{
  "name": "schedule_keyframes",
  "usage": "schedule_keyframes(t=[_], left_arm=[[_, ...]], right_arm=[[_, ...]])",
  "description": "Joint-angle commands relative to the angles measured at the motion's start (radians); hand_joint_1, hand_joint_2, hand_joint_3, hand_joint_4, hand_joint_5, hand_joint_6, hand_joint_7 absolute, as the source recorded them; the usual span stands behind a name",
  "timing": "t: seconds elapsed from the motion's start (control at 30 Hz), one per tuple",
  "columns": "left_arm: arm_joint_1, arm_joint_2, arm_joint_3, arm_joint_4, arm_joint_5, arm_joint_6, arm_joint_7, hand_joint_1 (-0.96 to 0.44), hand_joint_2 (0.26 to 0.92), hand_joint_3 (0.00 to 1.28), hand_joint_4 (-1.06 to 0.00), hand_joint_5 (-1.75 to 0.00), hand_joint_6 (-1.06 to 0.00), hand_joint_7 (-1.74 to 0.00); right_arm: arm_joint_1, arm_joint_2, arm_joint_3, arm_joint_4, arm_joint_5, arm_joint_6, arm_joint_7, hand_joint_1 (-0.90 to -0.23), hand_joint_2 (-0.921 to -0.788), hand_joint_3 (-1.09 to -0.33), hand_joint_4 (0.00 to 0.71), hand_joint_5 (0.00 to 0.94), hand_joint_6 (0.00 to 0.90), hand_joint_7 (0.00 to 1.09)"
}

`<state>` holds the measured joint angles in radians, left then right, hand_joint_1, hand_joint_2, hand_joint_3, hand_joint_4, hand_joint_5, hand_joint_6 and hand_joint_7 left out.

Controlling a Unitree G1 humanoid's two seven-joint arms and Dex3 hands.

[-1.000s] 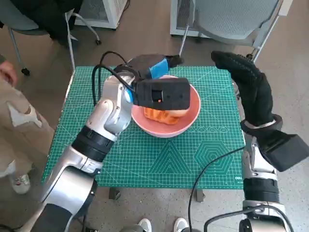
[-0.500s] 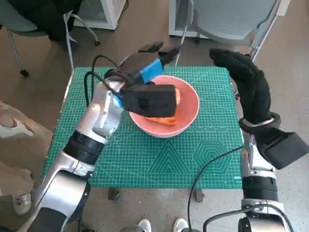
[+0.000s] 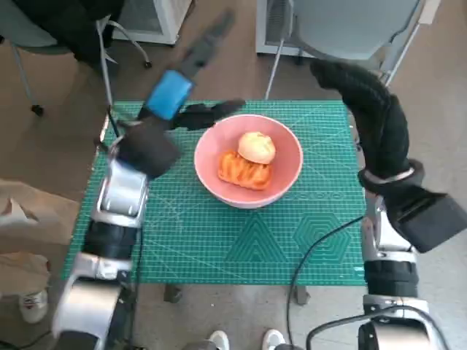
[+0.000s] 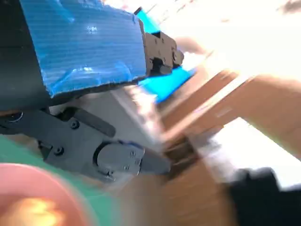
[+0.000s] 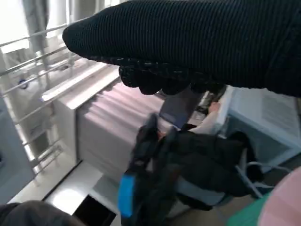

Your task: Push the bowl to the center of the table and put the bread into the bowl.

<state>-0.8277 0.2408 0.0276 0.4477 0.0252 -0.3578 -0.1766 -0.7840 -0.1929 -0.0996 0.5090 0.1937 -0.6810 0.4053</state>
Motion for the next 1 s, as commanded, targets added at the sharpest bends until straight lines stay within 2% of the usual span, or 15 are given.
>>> schedule_keyframes(t=[0.03, 0.13, 0.37, 0.53, 0.8, 1.0], left_arm=[[0.062, -0.020, 0.034, -0.073, -0.074, -0.088, -0.022, -0.74, 0.921, 0.47, 0.00, 0.00, -0.12, -0.02], [0.095, -0.021, 0.042, -0.117, -0.109, -0.113, -0.045, -0.76, 0.921, 0.47, 0.00, 0.00, -0.10, -0.01], [0.149, 0.001, 0.055, -0.221, -0.179, -0.095, -0.107, -0.78, 0.921, 0.42, 0.00, 0.00, -0.08, 0.00], [0.165, 0.018, 0.071, -0.233, -0.206, -0.098, -0.143, -0.75, 0.921, 0.29, 0.00, 0.00, -0.08, 0.00], [0.179, 0.024, 0.099, -0.220, -0.289, -0.093, -0.217, -0.66, 0.921, 0.13, 0.00, 0.00, -0.08, -0.01], [0.185, 0.016, 0.121, -0.232, -0.370, -0.043, -0.258, -0.62, 0.921, 0.09, 0.00, 0.00, -0.13, -0.03]], right_arm=[[-0.017, 0.019, 0.019, -0.030, -0.014, 0.028, -0.013, -0.719, -0.921, -0.808, 0.163, 0.005, 0.001, 0.49], [-0.026, 0.024, 0.028, -0.040, -0.019, 0.027, -0.013, -0.721, -0.921, -0.806, 0.163, 0.004, 0.002, 0.49], [-0.063, 0.030, 0.042, -0.013, -0.019, -0.002, 0.008, -0.725, -0.921, -0.807, 0.162, 0.003, 0.001, 0.49], [-0.084, 0.031, 0.047, 0.023, -0.015, -0.018, 0.020, -0.729, -0.921, -0.811, 0.163, 0.004, 0.000, 0.49], [-0.087, 0.034, 0.051, 0.054, -0.009, -0.037, 0.039, -0.736, -0.921, -0.807, 0.164, 0.003, -0.001, 0.48], [-0.087, 0.032, 0.049, 0.071, -0.026, -0.057, 0.033, -0.732, -0.921, -0.814, 0.160, 0.001, -0.001, 0.48]])
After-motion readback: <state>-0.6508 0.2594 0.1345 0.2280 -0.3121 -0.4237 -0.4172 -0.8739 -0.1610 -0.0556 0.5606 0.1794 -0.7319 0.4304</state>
